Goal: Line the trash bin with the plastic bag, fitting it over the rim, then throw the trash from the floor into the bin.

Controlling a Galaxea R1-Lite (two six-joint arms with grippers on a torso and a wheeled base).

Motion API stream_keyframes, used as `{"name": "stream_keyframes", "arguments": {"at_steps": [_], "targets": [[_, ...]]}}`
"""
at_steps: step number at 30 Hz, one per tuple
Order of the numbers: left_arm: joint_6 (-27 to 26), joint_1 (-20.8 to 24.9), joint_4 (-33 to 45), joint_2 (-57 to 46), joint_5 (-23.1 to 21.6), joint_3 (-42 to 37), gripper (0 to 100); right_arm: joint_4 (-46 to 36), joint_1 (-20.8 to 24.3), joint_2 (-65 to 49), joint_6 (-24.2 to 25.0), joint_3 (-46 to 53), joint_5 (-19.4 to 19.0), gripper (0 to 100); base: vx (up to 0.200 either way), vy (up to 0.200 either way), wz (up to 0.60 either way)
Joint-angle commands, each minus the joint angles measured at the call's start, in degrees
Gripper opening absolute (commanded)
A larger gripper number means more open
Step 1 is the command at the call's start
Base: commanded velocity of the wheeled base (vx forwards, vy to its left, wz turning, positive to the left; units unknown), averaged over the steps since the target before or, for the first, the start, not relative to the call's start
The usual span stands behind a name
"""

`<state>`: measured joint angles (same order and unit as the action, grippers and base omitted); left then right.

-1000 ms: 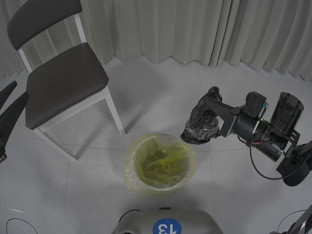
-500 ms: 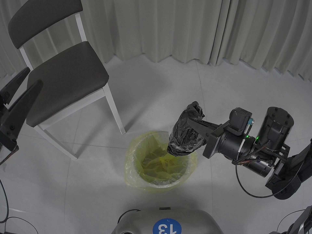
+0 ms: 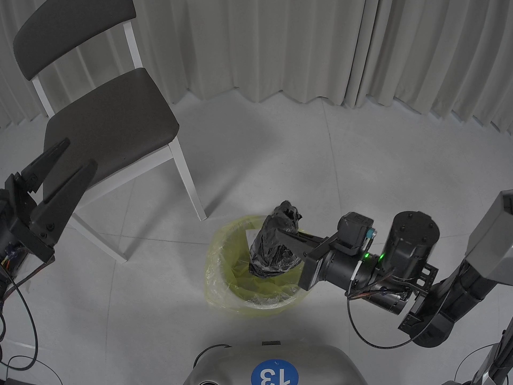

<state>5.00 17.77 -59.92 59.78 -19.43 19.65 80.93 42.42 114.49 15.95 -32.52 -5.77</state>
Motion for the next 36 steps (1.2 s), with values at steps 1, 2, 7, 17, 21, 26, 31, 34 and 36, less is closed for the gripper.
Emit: {"name": "stream_keyframes", "arguments": {"at_steps": [1, 2, 7, 17, 21, 26, 31, 34, 36], "targets": [[1.9, -0.5, -0.2, 2.4, 0.0, 0.2, 100, 0.4, 1.3, 5.3, 0.5, -0.4, 0.0, 0, 0.000, 0.000, 0.00], [2.2, -0.7, -0.2, 2.5, 0.0, 0.4, 100, 0.5, 1.3, 5.9, 0.6, -0.7, 0.1, 0, 0.000, 0.000, 0.00], [2.8, -2.0, -0.2, 2.6, 0.0, 0.8, 100, 4.1, 1.8, 11.5, 1.9, -1.8, 0.1, 0, 0.000, 0.000, 0.00], [2.7, -2.0, -0.2, 2.2, 0.0, 0.8, 100, 4.6, -0.3, 18.7, 3.9, -6.3, 0.0, 0, 0.000, 0.000, 0.00], [2.7, -2.0, -0.2, 2.4, 0.0, 0.7, 100, 6.1, -2.1, 20.9, 4.3, -8.3, -0.1, 0, 0.000, 0.000, 0.00], [2.7, -2.0, -0.2, 2.4, 0.0, 0.5, 100, 7.7, -3.1, 23.1, 5.4, -10.5, 0.0, 0, 0.000, 0.000, 0.00], [2.7, -2.0, -0.2, 2.4, 0.0, 0.4, 100, 7.7, -3.6, 24.6, 5.4, -11.3, 0.0, 0, 0.000, 0.000, 0.00], [2.6, -2.0, -0.2, 2.5, -0.1, 0.3, 100, 7.7, -3.7, 25.3, 5.4, -11.5, 0.0, 0, 0.000, 0.000, 0.00], [2.6, -2.0, -0.2, 2.6, 0.0, 0.2, 100, 7.4, -3.7, 25.6, 5.4, -11.7, 0.0, 0, 0.000, 0.000, 0.00]]}}
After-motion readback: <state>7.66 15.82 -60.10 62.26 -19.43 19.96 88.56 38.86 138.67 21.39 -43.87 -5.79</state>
